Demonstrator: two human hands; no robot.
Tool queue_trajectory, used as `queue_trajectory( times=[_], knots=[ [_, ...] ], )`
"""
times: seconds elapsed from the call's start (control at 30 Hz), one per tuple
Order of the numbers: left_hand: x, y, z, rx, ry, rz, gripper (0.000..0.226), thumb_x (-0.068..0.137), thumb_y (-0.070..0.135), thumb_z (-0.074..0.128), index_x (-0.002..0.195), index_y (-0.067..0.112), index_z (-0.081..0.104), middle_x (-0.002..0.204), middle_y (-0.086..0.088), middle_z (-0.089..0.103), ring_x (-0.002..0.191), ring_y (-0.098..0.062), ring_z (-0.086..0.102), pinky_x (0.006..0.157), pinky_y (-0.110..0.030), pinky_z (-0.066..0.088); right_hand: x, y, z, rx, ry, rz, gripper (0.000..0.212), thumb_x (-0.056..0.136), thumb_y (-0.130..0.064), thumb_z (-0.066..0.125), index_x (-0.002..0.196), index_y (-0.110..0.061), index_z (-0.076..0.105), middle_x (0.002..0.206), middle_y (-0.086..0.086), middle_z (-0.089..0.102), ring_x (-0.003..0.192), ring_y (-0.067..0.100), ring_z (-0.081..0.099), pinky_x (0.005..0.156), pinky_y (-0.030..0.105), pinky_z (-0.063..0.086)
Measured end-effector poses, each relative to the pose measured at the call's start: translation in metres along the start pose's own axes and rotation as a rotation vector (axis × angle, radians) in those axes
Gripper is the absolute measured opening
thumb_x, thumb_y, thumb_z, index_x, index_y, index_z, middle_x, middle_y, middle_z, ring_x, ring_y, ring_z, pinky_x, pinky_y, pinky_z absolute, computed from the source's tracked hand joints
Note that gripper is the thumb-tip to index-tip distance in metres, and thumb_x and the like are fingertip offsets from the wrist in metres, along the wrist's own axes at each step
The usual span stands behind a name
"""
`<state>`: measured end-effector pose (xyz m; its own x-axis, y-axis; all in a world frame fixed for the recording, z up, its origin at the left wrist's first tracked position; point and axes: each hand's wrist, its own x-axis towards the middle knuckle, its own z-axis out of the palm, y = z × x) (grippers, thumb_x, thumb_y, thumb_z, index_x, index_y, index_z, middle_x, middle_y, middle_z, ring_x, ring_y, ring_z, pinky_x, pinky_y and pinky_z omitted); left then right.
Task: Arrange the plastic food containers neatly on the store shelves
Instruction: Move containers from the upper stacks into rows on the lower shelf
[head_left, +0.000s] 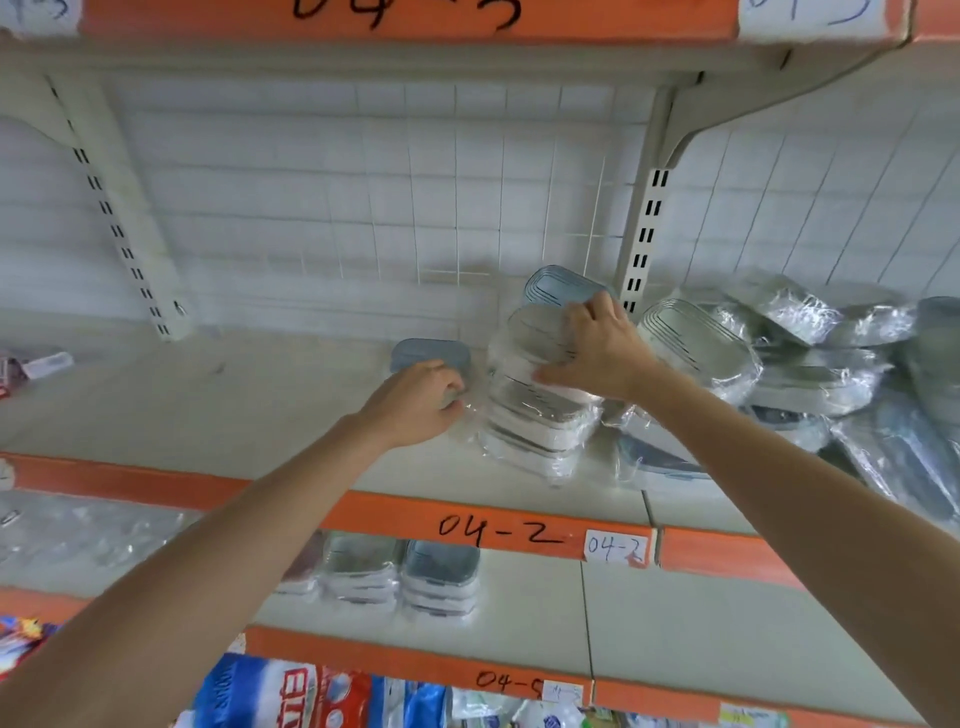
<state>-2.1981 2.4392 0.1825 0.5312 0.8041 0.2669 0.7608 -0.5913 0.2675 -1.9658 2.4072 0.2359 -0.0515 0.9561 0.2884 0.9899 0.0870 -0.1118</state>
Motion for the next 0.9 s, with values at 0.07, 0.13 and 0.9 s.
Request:
queue_trajectory(
  times=[0.07,0.13,0.9],
  knots=[
    [0.011,0.003,-0.001,0.013,-0.029,0.026,0.031,0.091,0.029,0.057,0.115,0.01,0.062,0.117,-0.003,0.06,0.111,-0.019,0.055,0.09,-0.032,0.043,-0.002,0.001,-0.014,0.033,0.063,-0.002,0.092,0.069,-0.062,0.068,0.135,-0.006,0.037,0.126,0.012,0.035,0.12,0.03,0.034,0.103,0.04,0.034],
    [0.02,0.007,-0.001,0.017,-0.054,0.077,0.037,0.09,0.036,0.059,0.118,0.012,0.059,0.121,-0.001,0.057,0.115,-0.017,0.051,0.093,-0.029,0.041,-0.004,0.006,-0.027,0.018,0.116,-0.005,0.095,0.068,-0.061,0.069,0.138,-0.005,0.035,0.127,0.013,0.035,0.12,0.03,0.034,0.104,0.039,0.031],
    [0.025,0.004,0.017,0.113,-0.025,0.228,0.099,0.064,0.064,0.072,0.139,0.014,0.032,0.126,-0.005,0.031,0.122,-0.023,0.031,0.106,-0.04,0.03,-0.044,-0.006,-0.03,-0.027,0.117,0.099,0.099,0.068,-0.06,0.067,0.144,-0.011,0.027,0.126,0.008,0.033,0.12,0.025,0.031,0.105,0.039,0.032]
  ],
)
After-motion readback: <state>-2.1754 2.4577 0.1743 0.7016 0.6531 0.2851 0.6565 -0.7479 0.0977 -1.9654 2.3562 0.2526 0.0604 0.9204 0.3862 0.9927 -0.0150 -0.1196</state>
